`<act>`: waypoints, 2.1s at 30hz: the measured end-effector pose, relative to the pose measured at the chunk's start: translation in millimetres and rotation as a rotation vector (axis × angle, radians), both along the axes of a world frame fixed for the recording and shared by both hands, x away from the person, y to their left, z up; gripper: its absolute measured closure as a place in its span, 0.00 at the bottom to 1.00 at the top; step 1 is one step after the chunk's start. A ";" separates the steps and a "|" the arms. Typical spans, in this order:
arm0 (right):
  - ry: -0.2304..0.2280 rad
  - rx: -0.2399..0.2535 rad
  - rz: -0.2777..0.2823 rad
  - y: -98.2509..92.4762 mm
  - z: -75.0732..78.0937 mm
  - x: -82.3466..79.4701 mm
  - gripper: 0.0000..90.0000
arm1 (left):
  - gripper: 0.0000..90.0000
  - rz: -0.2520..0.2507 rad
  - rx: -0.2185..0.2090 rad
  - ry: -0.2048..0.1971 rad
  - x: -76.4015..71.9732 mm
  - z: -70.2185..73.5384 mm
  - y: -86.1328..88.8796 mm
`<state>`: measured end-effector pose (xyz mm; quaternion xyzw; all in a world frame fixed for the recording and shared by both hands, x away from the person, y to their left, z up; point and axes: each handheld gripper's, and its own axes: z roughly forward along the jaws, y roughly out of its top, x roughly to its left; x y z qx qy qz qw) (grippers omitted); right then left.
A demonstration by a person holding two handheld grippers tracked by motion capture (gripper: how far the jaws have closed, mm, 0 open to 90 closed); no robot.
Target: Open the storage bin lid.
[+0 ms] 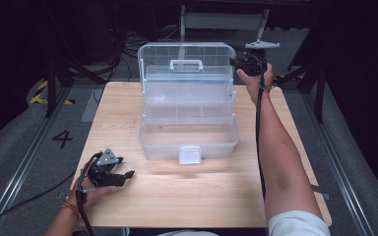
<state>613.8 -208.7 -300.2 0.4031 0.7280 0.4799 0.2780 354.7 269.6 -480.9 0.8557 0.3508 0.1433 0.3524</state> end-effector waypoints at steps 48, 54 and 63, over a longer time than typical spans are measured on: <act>0.125 -0.037 -0.014 5.9 -10.0 45.0 0.84 | 0.32 0.000 0.001 0.011 -0.8 0.7 0.4; 0.117 -0.035 -0.020 6.6 -12.9 46.1 0.84 | 0.32 0.000 0.000 0.010 -0.7 0.7 0.4; 0.107 -0.043 -0.035 7.9 -20.0 50.6 0.82 | 0.32 0.000 0.001 0.011 -0.7 0.7 0.4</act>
